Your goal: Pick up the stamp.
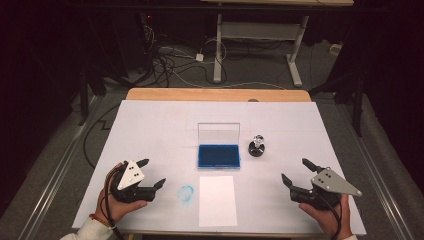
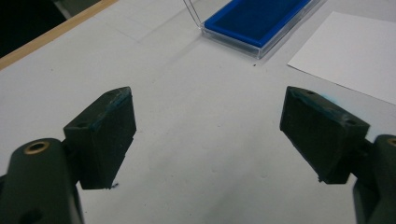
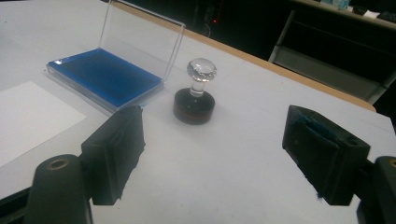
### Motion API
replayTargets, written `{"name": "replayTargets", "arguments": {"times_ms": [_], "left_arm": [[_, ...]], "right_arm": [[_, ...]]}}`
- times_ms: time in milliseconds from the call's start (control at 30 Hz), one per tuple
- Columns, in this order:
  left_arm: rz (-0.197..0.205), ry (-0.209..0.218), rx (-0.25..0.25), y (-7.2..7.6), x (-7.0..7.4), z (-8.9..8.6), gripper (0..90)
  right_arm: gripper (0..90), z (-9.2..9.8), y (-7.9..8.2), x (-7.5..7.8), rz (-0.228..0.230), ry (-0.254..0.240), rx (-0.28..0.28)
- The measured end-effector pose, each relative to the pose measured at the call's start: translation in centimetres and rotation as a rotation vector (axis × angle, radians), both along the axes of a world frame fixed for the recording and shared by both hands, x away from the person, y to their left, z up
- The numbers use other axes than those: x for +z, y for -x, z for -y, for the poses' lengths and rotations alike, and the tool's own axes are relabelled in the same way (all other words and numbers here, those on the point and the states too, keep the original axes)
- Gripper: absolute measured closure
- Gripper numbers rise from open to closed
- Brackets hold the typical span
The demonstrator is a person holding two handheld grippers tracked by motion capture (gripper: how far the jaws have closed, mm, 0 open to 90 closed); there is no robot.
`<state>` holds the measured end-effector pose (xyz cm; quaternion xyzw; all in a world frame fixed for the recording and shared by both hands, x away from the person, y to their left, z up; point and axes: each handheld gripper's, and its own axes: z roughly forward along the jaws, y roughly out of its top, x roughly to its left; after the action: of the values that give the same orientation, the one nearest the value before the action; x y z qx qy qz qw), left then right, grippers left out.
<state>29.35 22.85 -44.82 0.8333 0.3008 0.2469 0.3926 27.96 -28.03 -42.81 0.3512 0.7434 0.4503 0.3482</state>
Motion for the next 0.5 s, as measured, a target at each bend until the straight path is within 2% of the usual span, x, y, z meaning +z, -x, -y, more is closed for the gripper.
{"name": "replayTargets", "arguments": {"times_ms": [33, 100, 133, 333, 467, 500], "left_arm": [[-0.002, -0.009, 0.003, -0.1, 0.0, 0.0, 18.0], [-0.011, -0.018, 0.012, -0.2, -0.2, 0.0, 18.1], [0.000, -0.025, 0.012, -0.2, -0.2, 0.0, 18.0], [-0.014, -0.016, 0.011, -0.1, -0.2, 0.2, 18.1], [-0.021, -0.021, 0.010, -0.2, -0.3, 0.2, 18.0], [-0.022, -0.021, 0.012, -0.2, -0.3, 0.2, 18.0]], "right_arm": [[21.4, 0.1, -0.1, 0.1, -0.007, -0.010, -0.001], [21.4, 0.1, -0.4, 0.3, -0.011, 0.002, -0.010], [21.4, 0.1, -0.6, 0.4, -0.008, 0.005, -0.005], [21.3, 0.1, -1.3, 1.4, -0.018, 0.003, -0.015], [21.6, -0.1, -2.3, 2.2, -0.033, 0.013, -0.015], [21.7, -0.4, -2.9, 2.4, -0.051, 0.019, -0.009]]}}
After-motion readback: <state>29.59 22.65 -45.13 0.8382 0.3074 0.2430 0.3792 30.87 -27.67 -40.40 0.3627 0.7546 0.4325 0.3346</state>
